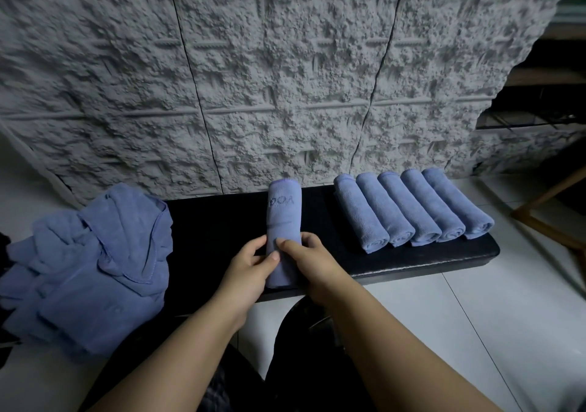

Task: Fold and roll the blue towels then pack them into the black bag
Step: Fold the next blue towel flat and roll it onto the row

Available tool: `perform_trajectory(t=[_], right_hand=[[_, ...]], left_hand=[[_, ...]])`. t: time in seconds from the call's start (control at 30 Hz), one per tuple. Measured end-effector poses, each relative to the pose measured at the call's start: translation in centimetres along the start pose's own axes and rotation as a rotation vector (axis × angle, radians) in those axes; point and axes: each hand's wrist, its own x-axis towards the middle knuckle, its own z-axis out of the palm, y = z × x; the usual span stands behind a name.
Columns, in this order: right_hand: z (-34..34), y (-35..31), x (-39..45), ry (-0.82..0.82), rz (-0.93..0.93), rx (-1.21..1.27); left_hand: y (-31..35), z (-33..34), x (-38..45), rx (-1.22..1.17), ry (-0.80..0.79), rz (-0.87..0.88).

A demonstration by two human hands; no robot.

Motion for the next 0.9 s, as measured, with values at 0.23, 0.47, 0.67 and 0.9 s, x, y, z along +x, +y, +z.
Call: perform_trajectory(t=[0.23, 0.47, 0.67, 0.9], right_hand=[[-2.3, -1.6, -2.4, -0.132, -0.021, 0.098], [-6.0, -3.2, -3.4, -0.113, -0.148, 0.085], [-8.6, -3.4, -3.7, 0.254, -0.287, 0.107], [-14.8, -6.1, -2.7, 0.536, -0.296, 0.234]], left_hand=[[1.5, 1.8, -0.1, -0.086, -0.082, 0.040], [3.1, 6.1, 0.6, -0.125, -0.031, 0.122], [4.1, 10.8, 1.0, -0.128, -0.068, 0.107], [4.0, 12.1, 0.4, 0.095, -0.214, 0.105]])
